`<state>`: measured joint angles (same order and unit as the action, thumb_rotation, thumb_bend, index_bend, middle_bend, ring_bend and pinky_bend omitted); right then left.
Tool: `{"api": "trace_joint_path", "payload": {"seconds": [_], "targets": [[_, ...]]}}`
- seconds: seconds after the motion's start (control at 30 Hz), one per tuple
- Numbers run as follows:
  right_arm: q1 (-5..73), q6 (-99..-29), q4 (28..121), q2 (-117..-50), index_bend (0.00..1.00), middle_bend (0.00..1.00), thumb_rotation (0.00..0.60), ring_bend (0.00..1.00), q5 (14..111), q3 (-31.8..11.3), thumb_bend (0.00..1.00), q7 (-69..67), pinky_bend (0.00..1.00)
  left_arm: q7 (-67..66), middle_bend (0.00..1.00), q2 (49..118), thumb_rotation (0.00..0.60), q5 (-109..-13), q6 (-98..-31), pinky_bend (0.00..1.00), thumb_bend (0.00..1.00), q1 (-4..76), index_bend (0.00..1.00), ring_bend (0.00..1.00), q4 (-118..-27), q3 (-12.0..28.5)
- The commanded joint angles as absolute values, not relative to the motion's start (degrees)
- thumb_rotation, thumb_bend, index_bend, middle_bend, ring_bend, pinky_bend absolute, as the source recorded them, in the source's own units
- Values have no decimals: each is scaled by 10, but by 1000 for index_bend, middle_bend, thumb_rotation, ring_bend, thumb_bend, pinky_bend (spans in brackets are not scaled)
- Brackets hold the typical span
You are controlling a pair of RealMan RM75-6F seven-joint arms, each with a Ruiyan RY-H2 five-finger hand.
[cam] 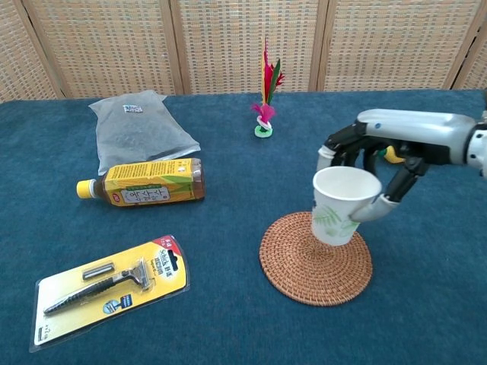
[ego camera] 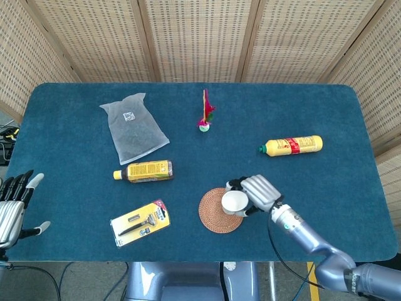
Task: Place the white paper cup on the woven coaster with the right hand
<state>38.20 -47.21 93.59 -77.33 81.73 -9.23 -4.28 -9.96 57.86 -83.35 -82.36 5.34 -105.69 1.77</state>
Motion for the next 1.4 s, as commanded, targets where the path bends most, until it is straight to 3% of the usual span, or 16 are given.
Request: {"api": "trace_joint_path", "payload": {"seconds": [0.03, 0.4, 0.53, 0.6, 0.93, 1.03, 1.2, 1.3, 1.4], "targets": [[398, -457, 930, -797, 376, 437, 600, 408, 805, -93, 150, -18, 509, -98, 0, 578, 600, -831, -821, 0, 0, 55, 0, 0, -1056, 18], [410, -456, 899, -831, 354, 416, 600, 390, 798, -70, 138, 13, 493, -91, 0, 576, 600, -827, -816, 0, 0, 58, 0, 0, -1054, 19], [412, -452, 908, -816, 79, 72, 600, 59, 810, -58, 109, 7, 171, -93, 0, 576, 600, -828, -816, 0, 0, 58, 0, 0, -1055, 18], [408, -471, 917, -811, 27, 1, 600, 0, 826, -56, 107, 6, 93, -94, 0, 576, 600, -827, -816, 0, 0, 59, 0, 0, -1055, 18], [369, -562, 994, -725, 16, 0, 600, 0, 882, -39, 109, 13, 76, -87, 0, 574, 600, -829, -821, 0, 0, 56, 0, 0, -1055, 17], [343, -608, 996, -694, 26, 0, 600, 0, 899, -31, 109, 13, 23, -83, 0, 572, 600, -833, -825, 0, 0, 54, 0, 0, -1055, 16], [272, -722, 920, -697, 44, 0, 600, 0, 915, -14, 89, -10, 0, -77, 0, 571, 600, -842, -835, 0, 0, 49, 0, 0, -1054, 14], [223, -772, 861, -708, 28, 0, 600, 0, 899, -1, 8, -9, 0, -76, 0, 571, 600, -843, -840, 0, 0, 46, 0, 0, -1053, 13], [193, -803, 841, -715, 8, 0, 600, 0, 892, 4, 0, 4, 0, -79, 0, 572, 600, -843, -841, 0, 0, 45, 0, 0, -1053, 13]]}}
